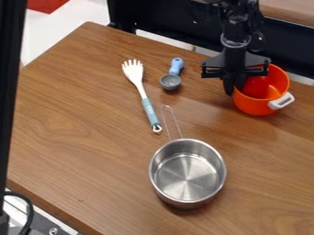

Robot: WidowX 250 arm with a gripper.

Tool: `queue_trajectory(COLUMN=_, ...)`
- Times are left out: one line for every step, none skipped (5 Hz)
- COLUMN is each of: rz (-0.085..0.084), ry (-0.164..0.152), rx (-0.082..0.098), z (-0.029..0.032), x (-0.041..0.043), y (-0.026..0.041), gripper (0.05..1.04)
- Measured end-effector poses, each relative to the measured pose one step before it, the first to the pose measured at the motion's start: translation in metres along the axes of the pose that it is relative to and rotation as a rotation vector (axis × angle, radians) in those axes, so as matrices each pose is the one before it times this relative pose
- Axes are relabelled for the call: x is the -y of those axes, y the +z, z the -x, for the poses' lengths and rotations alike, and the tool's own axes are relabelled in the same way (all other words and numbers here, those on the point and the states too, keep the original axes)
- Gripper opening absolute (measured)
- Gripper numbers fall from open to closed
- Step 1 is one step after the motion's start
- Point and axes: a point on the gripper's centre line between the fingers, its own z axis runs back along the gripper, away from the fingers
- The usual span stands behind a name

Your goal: Move the red pot to the upper side of the table

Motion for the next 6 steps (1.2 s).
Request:
queue_trajectory(rz=-0.0142, ry=0.0075, rx=-0.0018, z=0.00066, x=-0.00179, y=-0.00056, gripper=0.055)
queue_trajectory(rz=-0.0552, ry=0.0192, rx=-0.0425, z=0.00132, x=-0.00868, y=0.00363, gripper=0.055)
queue_trajectory(rz=-0.0635, ry=0.0393, rx=-0.019, z=-0.00329, x=-0.01296, y=0.00443, gripper=0.067)
queue_trajectory(rz=-0.0269, ry=0.0241, rx=-0.0139, z=-0.00327, x=-0.0085, y=0.00171, gripper=0.193)
queue_trajectory(rz=-0.0232, ry=-0.0108, rx=-0.0204, z=-0.00089, x=-0.00688, y=0.00243, gripper=0.424)
queue_trajectory(rz=0.0357, ry=0.0025, rx=-0.0514, z=-0.00336, x=-0.00583, y=0.004, gripper=0.694)
